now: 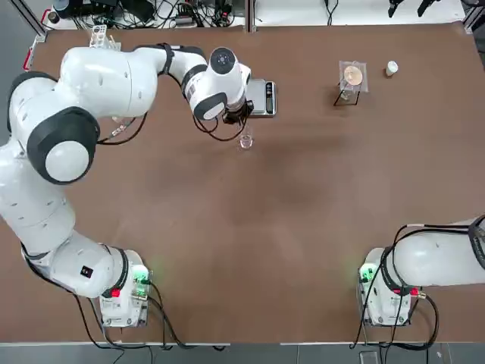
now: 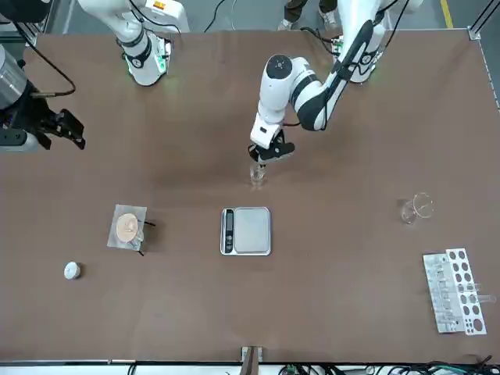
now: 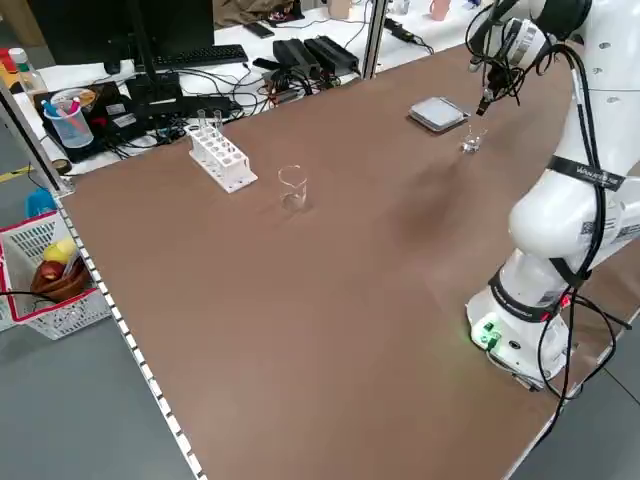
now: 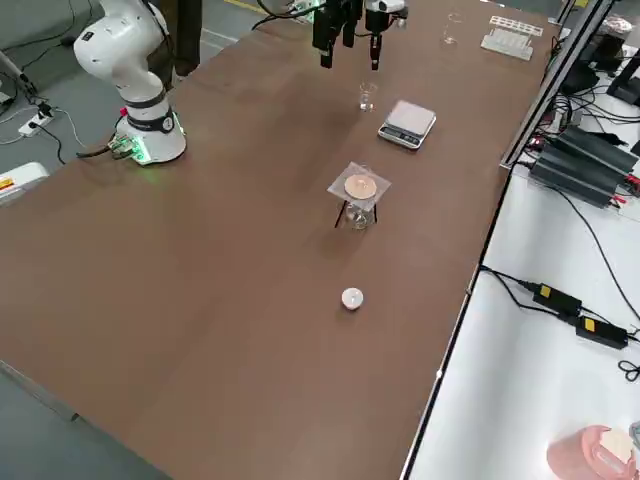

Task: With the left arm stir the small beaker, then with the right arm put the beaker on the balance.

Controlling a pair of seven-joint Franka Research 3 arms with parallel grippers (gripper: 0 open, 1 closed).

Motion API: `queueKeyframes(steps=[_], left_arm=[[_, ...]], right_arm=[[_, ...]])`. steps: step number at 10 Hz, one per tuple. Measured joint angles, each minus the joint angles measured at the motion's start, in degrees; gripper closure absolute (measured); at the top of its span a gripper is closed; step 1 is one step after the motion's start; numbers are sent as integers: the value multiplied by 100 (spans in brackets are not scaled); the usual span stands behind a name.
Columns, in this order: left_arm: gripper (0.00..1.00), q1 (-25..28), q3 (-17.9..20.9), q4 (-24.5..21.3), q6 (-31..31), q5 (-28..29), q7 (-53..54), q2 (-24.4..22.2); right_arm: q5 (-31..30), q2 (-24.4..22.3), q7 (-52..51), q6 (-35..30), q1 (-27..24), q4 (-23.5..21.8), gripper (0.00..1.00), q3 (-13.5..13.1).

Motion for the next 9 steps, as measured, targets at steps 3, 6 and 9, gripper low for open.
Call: queueKeyframes(steps=[3, 6, 9], left_arm=[[92, -63, -2, 316, -275, 0, -108, 165], [92, -197, -8, 369, -364, 1, -279, 214], [92, -280, -4, 372, -549, 3, -311, 215]], right_arm=[[0, 0, 0, 0, 0, 0, 0, 0], [0, 0, 0, 0, 0, 0, 0, 0], [0, 0, 0, 0, 0, 0, 0, 0]])
